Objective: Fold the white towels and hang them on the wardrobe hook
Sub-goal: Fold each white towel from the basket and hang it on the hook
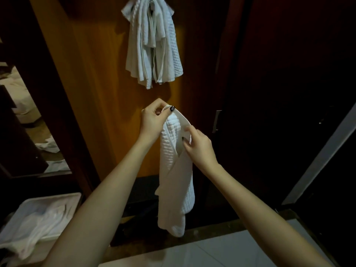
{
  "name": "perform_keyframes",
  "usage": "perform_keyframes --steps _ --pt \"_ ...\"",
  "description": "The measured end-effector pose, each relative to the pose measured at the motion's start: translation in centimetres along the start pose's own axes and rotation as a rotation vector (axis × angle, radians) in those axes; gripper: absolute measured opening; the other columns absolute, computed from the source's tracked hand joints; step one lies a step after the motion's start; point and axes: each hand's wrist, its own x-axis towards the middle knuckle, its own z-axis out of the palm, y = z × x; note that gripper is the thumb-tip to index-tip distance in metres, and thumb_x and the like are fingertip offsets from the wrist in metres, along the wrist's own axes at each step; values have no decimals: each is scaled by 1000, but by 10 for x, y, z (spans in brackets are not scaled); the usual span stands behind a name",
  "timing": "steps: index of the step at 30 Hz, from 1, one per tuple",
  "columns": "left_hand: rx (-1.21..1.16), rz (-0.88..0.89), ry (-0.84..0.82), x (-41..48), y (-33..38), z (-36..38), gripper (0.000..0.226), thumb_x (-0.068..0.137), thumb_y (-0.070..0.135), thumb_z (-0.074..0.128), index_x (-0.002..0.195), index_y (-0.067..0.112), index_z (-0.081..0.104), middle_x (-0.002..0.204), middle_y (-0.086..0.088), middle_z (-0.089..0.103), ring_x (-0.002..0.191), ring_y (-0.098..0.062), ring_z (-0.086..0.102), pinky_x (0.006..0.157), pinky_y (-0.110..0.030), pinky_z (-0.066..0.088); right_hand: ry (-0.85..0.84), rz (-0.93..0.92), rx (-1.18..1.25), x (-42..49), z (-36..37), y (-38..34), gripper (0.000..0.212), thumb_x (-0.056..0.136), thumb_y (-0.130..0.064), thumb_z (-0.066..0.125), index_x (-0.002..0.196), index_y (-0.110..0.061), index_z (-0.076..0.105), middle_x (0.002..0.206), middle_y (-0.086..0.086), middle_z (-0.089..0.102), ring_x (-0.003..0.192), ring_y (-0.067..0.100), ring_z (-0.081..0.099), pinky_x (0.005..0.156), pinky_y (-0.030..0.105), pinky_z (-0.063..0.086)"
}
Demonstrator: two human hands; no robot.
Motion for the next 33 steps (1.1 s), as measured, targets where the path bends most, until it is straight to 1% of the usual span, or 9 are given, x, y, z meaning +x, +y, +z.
perform_keyframes --steps 6,10,15,18,20,22,25,27,33 --pt "-93 -49 75 19 5 7 20 90 13 63 72 17 55 63 6 50 56 -3 43 53 -19 33 -261 137 -39 -5 -4 44 85 85 4 43 147 -49 20 72 1 53 50 12 45 41 21 33" --pt "-151 -47 82 36 7 6 20 90 9 63 73 17 56 63 5 50 54 2 43 53 -14 34 -377 222 -160 -8 -7 69 88 92 -1 43 146 -56 1 77 1 52 49 16 51 37 23 39" --pt "-236 -109 145 42 -2 -3 16 92 10 62 77 13 57 56 15 53 52 1 45 52 -14 36 -347 213 -148 -14 2 91 88 93 -8 47 138 -68 1 70 -1 52 47 14 49 37 26 39" --pt "-239 -140 134 46 -7 -13 15 93 15 62 78 15 59 68 -4 56 65 -19 49 60 -29 39 -498 236 -136 -20 6 104 96 94 -6 42 125 -78 -14 75 2 52 50 13 49 40 20 37" --pt "-211 -147 134 48 -7 -20 15 93 15 61 78 16 59 70 -6 57 66 -21 51 61 -30 40 -514 269 -108 -26 6 107 91 94 -4 42 134 -72 -4 74 1 55 46 9 46 40 16 35" --pt "-149 -144 127 50 -10 -29 17 93 14 60 77 18 58 61 11 60 57 -4 54 55 -19 42 -406 359 38 -28 7 108 68 93 -5 48 144 -49 33 73 1 62 41 7 50 39 14 35" --pt "19 -145 70 41 -22 -46 22 93 14 59 73 22 57 60 14 56 51 7 50 49 -10 37 -190 524 306 -17 2 98 24 90 -5 58 97 -22 73 72 -2 66 49 5 53 43 13 39" --pt "81 -179 59 26 -37 -52 21 93 13 58 73 18 57 63 8 53 52 6 47 50 -10 35 -160 581 558 -6 -5 84 22 86 2 59 80 -13 73 66 -1 62 54 9 51 47 14 42" --pt "-66 -347 59 -17 -54 -39 19 92 14 61 77 5 56 59 -1 59 48 0 53 45 -16 40 -190 514 852 15 -9 30 14 89 3 59 91 -3 71 71 4 63 69 20 66 69 28 54"
